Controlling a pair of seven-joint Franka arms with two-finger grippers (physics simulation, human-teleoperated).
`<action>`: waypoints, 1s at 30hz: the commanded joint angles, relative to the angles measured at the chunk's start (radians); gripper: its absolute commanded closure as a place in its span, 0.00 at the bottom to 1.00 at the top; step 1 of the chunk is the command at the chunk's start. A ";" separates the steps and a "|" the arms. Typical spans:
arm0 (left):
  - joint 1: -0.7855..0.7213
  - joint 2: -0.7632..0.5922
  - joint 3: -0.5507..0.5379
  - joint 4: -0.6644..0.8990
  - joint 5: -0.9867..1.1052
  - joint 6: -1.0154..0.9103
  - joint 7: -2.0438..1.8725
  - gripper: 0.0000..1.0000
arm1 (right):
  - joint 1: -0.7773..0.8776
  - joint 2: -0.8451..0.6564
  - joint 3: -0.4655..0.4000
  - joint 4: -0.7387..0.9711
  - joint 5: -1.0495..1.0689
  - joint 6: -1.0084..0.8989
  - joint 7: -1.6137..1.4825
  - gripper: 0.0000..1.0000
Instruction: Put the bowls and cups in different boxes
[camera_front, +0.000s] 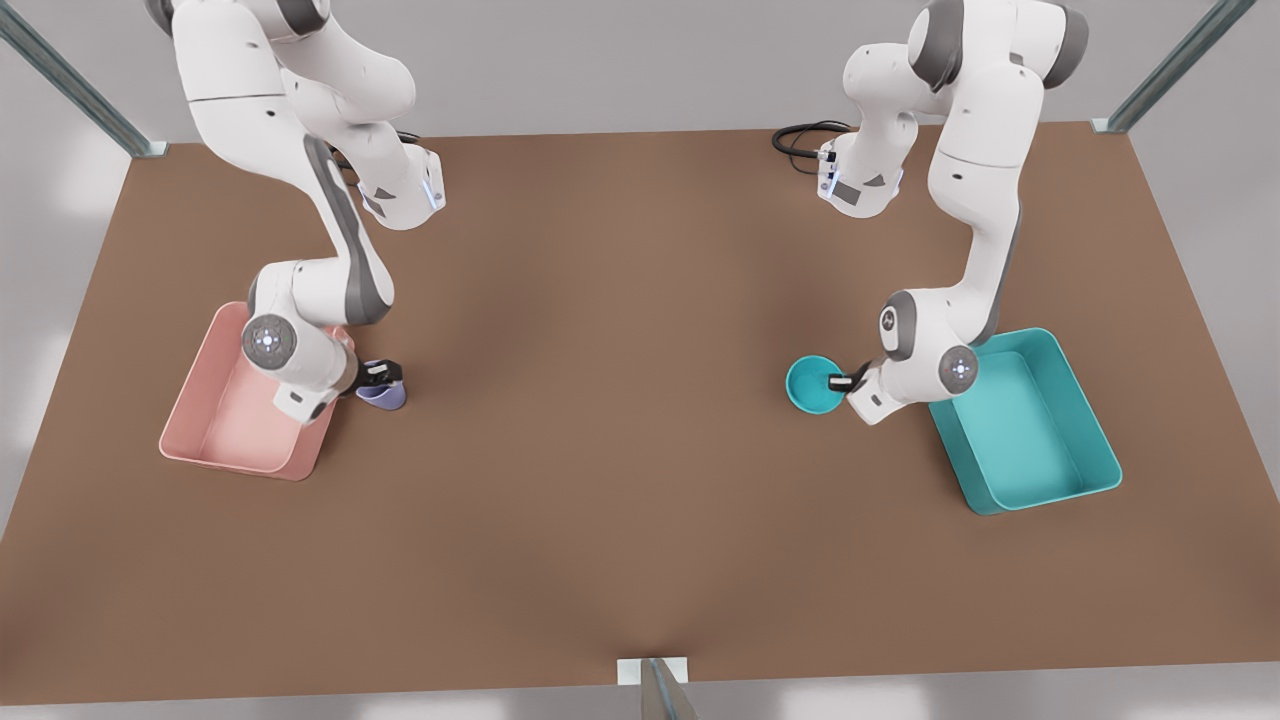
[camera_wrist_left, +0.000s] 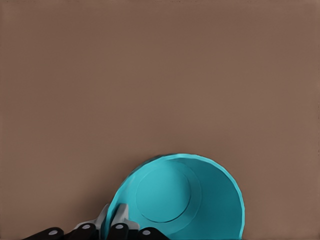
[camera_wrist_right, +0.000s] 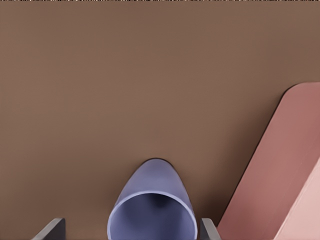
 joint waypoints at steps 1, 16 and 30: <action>0.001 -0.020 0.017 0.026 -0.017 -0.074 0.097 0.79 | 0.006 -0.004 0.001 -0.029 -0.001 0.160 0.075 0.00; 0.262 -0.040 0.289 0.243 0.305 -0.149 -0.079 0.79 | 0.038 -0.007 0.001 -0.178 -0.010 0.258 0.073 0.00; 0.245 -0.106 0.241 0.403 0.326 -0.572 -0.099 0.00 | 0.029 0.036 -0.001 -0.190 -0.017 0.273 0.059 0.38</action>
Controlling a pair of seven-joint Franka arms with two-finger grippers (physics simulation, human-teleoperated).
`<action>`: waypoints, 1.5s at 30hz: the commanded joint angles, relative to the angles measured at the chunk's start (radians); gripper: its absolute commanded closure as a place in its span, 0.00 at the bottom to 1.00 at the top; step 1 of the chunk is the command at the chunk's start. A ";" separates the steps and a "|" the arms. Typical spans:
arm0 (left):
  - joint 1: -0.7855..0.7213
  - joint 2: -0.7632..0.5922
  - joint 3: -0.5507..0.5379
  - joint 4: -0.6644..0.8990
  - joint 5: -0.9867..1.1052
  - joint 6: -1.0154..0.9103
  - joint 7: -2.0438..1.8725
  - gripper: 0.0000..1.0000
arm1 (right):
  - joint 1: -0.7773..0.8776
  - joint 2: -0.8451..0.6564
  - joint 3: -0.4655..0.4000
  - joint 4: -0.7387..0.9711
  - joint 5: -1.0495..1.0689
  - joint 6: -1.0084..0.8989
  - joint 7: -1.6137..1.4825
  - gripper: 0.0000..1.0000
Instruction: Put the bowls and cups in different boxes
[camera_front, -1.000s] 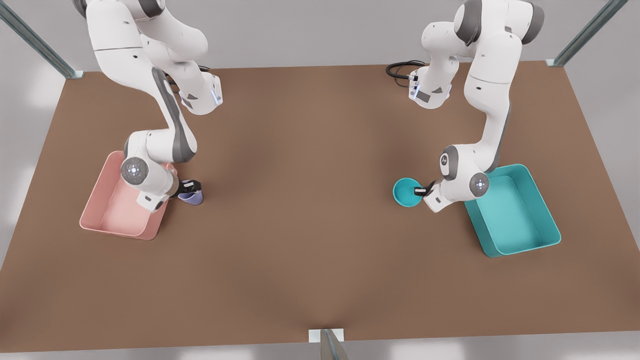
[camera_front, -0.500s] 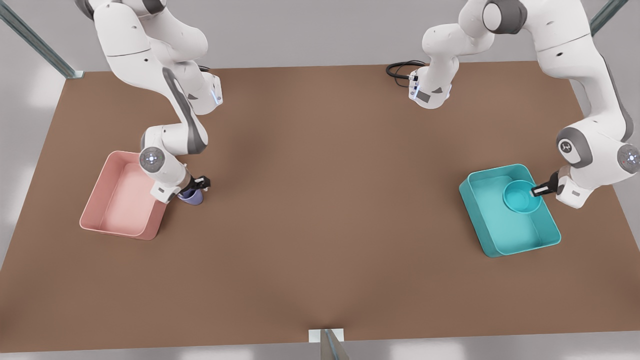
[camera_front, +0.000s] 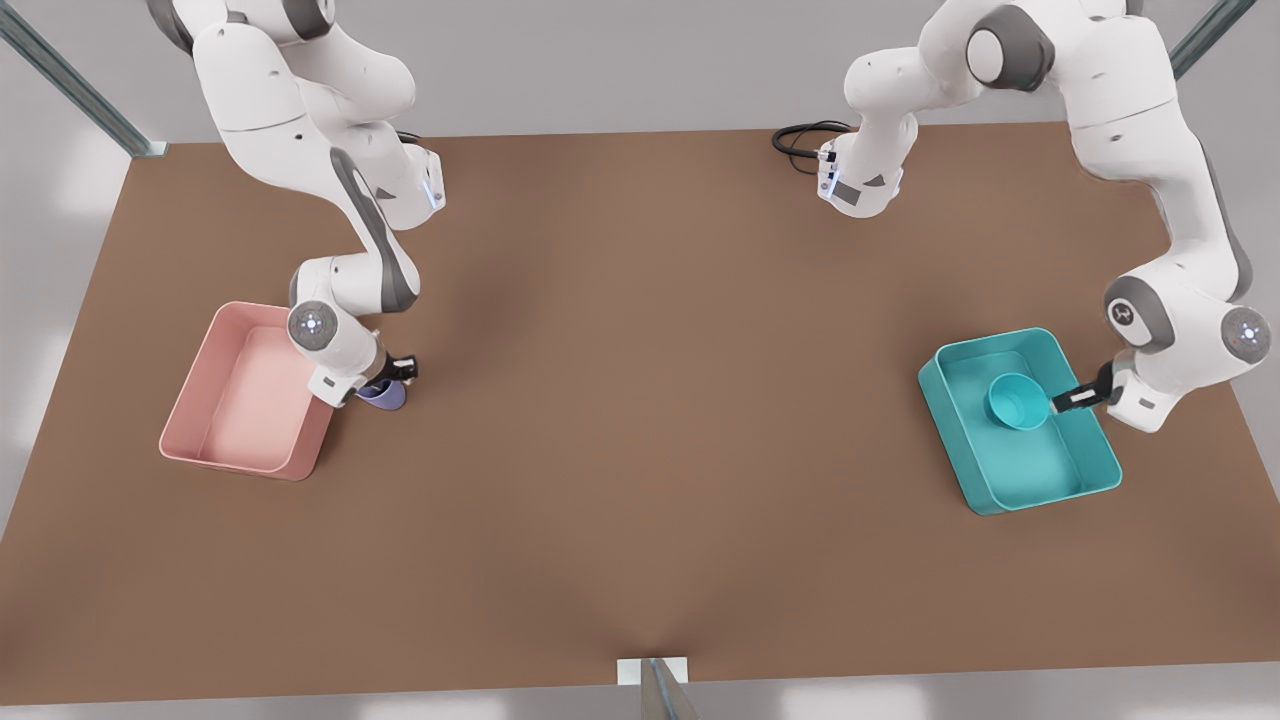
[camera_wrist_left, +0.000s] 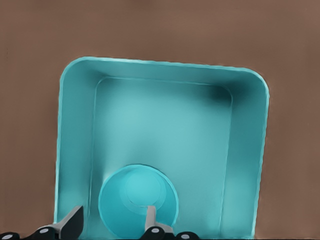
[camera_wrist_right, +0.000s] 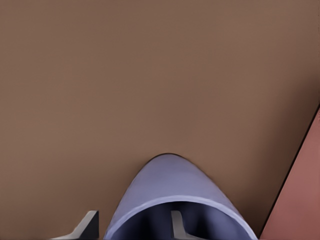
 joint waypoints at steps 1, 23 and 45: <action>-0.043 -0.062 -0.096 0.124 0.100 -0.488 -0.147 0.00 | 0.001 0.002 0.000 0.002 -0.001 0.004 -0.001 0.48; -0.158 -0.086 -0.334 0.295 0.147 -0.640 -0.166 0.00 | -0.289 0.046 -0.017 0.551 -0.209 -0.497 -0.221 0.79; -0.151 -0.072 -0.332 0.295 0.149 -0.637 -0.162 0.00 | -0.324 0.143 -0.014 0.307 -0.133 -0.063 -0.224 0.00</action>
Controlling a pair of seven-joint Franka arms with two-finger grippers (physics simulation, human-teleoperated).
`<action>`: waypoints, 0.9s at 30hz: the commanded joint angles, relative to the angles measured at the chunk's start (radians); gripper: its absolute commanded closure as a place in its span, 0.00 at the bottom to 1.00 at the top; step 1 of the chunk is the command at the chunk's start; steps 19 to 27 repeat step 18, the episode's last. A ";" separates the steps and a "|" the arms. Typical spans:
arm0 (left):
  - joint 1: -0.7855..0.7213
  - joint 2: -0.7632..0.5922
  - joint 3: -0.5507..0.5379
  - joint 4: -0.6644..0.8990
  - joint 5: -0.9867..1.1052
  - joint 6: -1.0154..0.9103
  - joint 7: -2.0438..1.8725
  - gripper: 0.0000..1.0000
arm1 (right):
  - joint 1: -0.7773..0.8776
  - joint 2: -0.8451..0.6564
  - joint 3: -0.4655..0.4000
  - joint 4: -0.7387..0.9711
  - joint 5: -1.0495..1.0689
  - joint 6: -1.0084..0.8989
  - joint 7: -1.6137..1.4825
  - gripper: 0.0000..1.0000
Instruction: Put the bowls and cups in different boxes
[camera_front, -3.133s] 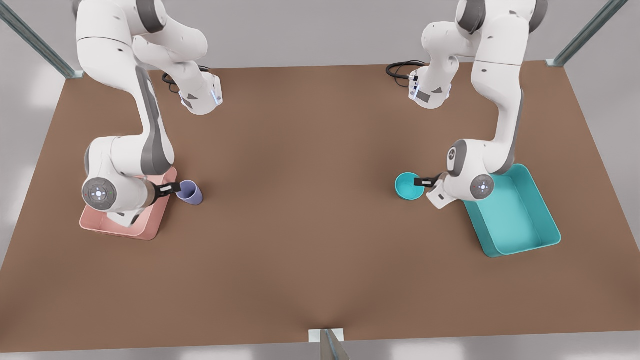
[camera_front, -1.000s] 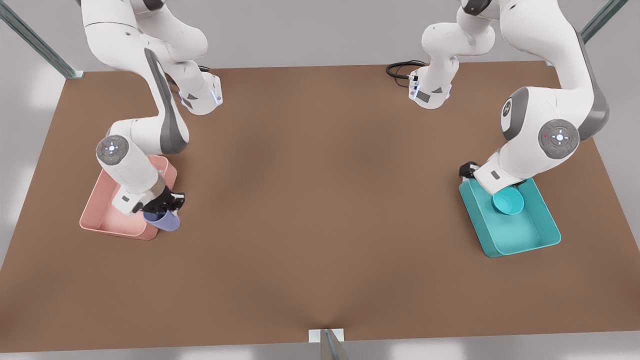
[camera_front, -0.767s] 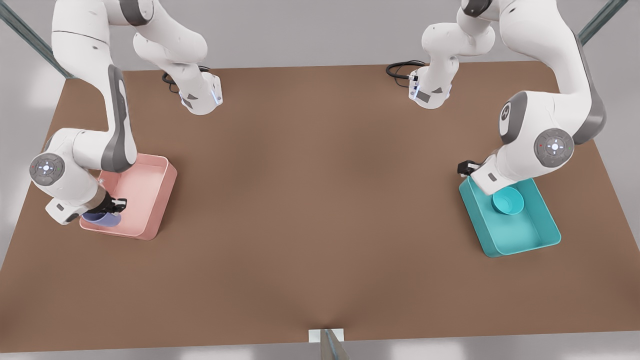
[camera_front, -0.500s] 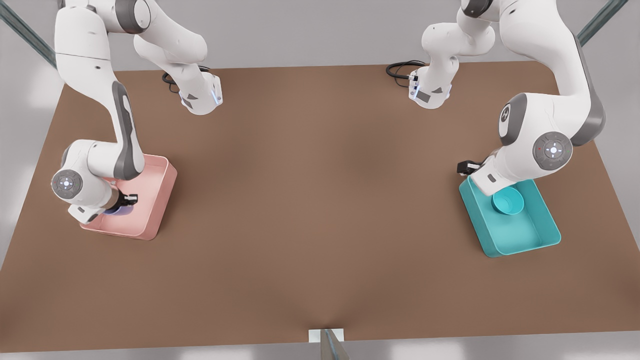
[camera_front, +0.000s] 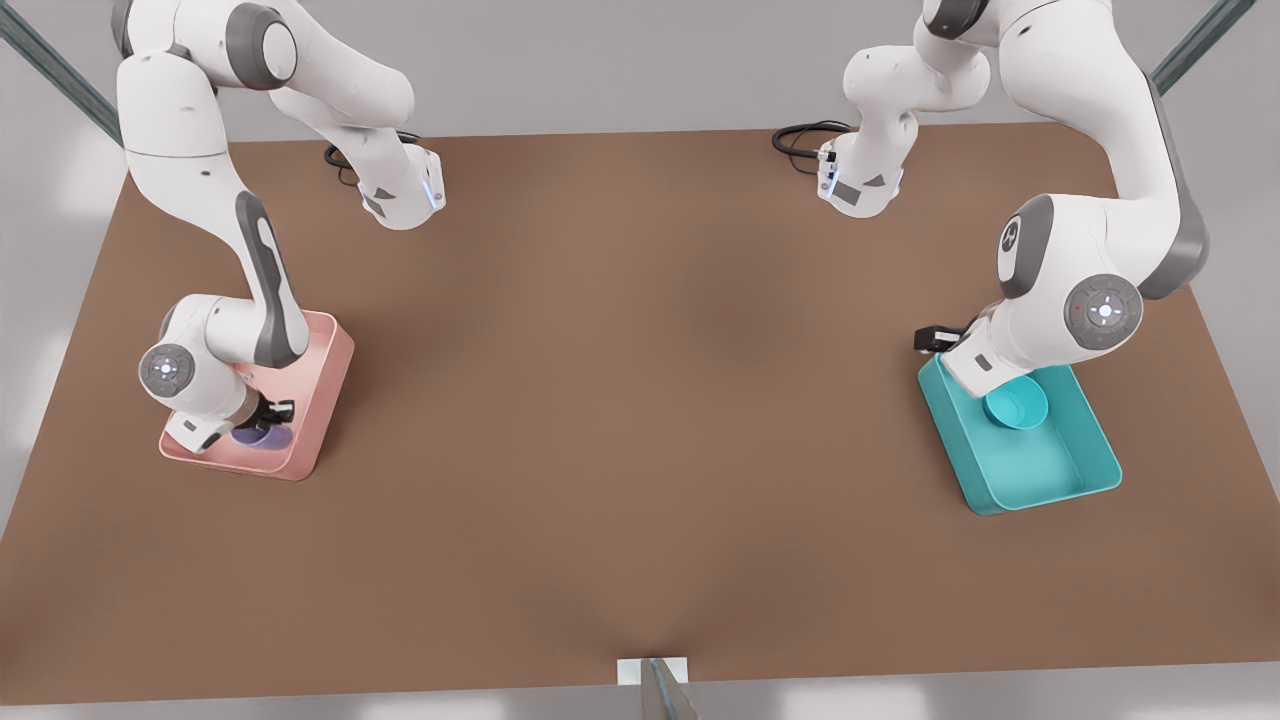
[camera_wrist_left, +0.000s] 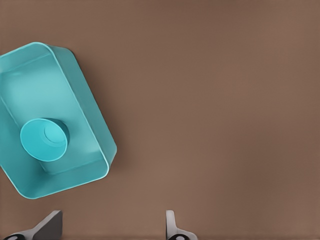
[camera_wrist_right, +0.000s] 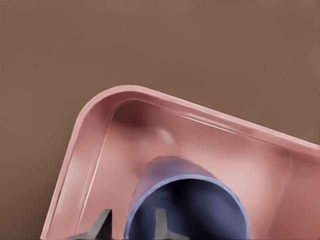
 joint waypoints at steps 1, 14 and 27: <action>0.000 -0.001 0.000 0.000 0.001 -0.001 -0.012 0.00 | -0.001 -0.004 0.001 0.002 0.050 0.031 -0.077 0.00; 0.002 0.003 0.001 0.002 0.004 0.005 -0.012 0.00 | 0.094 -0.178 0.110 0.690 0.129 -1.096 0.191 0.00; 0.009 0.005 0.003 0.002 0.006 0.002 -0.011 0.00 | 0.104 -0.281 0.124 0.655 0.141 -1.149 0.224 0.00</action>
